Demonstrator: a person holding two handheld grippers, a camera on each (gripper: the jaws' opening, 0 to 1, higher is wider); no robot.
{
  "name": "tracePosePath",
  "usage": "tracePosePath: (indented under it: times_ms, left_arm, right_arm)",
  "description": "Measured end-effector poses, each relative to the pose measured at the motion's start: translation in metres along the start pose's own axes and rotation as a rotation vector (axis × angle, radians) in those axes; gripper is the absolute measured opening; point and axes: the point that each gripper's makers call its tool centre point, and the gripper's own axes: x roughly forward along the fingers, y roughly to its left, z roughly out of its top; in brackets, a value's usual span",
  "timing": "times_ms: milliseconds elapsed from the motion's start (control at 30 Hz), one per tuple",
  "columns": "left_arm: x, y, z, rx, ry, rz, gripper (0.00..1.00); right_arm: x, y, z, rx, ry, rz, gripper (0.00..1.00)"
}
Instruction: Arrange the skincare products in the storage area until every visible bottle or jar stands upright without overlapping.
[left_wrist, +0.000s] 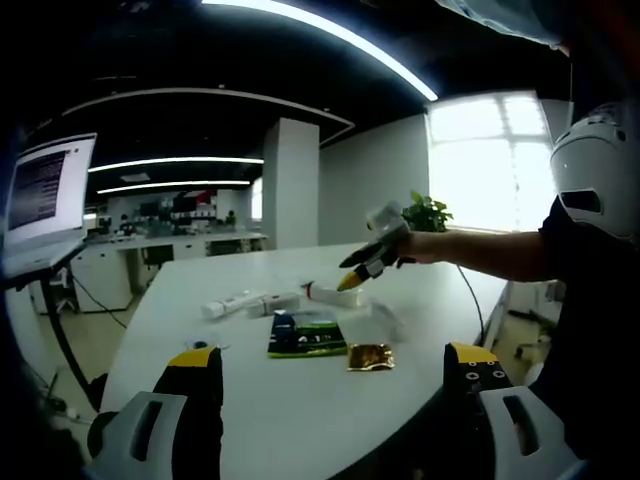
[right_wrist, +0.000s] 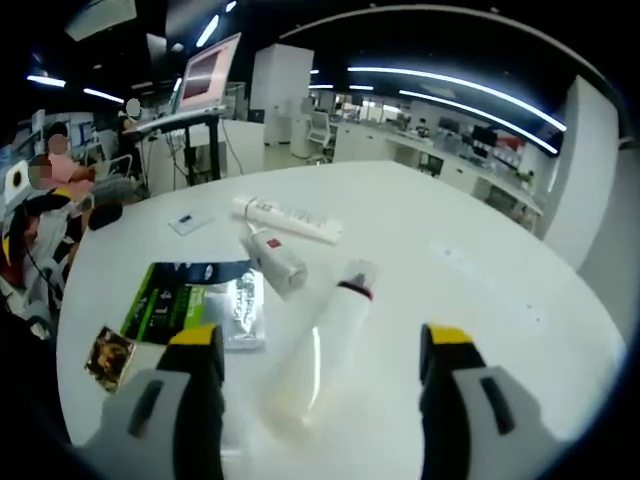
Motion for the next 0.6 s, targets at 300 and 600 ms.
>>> tracePosePath:
  times_ms: [300,600]
  left_arm:
    - [-0.004,0.003,0.0,0.005,-0.004,0.013,0.92]
    - [-0.006,0.004,-0.003,0.0,0.002,0.019,0.92]
  right_arm:
    - [0.01,-0.004,-0.005,0.014,0.013,0.01,0.78]
    - [0.022,-0.003,-0.011,0.027,0.037,0.012,0.72]
